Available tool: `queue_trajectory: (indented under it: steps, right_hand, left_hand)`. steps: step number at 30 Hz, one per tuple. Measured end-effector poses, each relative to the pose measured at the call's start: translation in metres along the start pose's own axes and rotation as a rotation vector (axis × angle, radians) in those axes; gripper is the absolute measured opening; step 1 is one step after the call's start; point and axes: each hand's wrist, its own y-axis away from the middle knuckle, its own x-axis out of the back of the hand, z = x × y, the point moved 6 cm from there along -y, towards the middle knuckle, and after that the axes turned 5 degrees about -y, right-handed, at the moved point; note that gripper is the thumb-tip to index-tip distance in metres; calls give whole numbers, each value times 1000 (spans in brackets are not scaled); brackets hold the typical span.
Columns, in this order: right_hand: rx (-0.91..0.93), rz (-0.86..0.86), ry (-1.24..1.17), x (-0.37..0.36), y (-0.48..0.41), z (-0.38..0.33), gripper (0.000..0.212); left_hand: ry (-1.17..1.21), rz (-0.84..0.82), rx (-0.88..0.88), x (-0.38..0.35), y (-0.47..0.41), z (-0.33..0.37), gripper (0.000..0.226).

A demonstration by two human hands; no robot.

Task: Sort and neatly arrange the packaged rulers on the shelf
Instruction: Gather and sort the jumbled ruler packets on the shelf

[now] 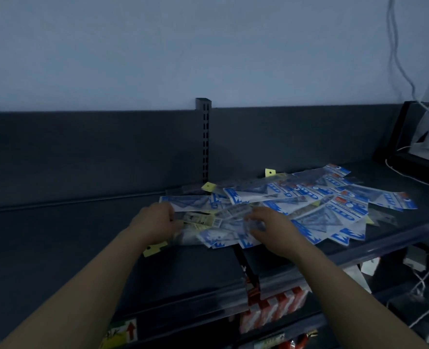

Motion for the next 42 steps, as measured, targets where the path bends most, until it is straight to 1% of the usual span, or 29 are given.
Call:
queue_trajectory:
  steps: [2,3,4,6,8,10,12,14,17,22,24,27,30,32,34,36,38,39,42]
  right_hand:
    - [9,6,-41,-3,-2,-5,33]
    - [21,4,-46,-4,-2,-7,32]
    - [34,-1,-44,-6,-3,-8,30]
    - [50,-25,-30,-10,-4,-9,28]
    - [54,-61,-3,-13,-6,-9,28]
    - [61,-75,10,-14,-11,-10,33]
    - [81,-98,29,-15,-18,-16,43]
    - [79,-156,26,-18,-24,-22,51]
    - [65,-236,60,-26,-31,-25,55]
    - [105,-265,78,-31,-34,-37,63]
    - [102,-284,83,-36,-33,-39,60]
    - [76,-280,77,-42,-37,-37,46]
    - [129,-285,82,-50,-42,-42,34]
    - [144,-307,57,-54,-43,-49,33]
    - [133,-330,27,-56,-43,-55,37]
    - [139,-359,11,-60,-43,-60,42]
    - [174,-387,20,-64,-42,-68,44]
    - [191,-393,33,-66,-42,-72,42]
    - [231,-374,71,-72,-45,-85,23]
  left_hand:
    - [79,-78,-41,-5,3,1,52]
    - [78,-110,-52,-7,4,2,61]
    - [42,-122,-64,-8,4,3,62]
    - [-2,-113,-68,-7,4,4,48]
    - [5,-121,-62,-6,6,6,40]
    - [44,-145,-60,-6,8,8,35]
    - [102,-153,-65,-6,11,10,28]
    - [148,-135,-69,-4,12,7,26]
    - [210,-84,-59,-2,13,-2,24]
    - [322,-9,-46,-1,13,-18,26]
    - [354,34,-45,1,17,-22,26]
    - [366,96,-28,3,24,-28,25]
    - [317,96,16,3,30,-39,24]
    - [324,75,69,4,33,-51,27]
    - [349,66,94,4,37,-62,27]
    - [439,91,110,7,43,-70,27]
    - [570,159,136,13,49,-78,29]
    - [634,195,151,16,52,-81,31]
    - [801,274,202,24,62,-89,36]
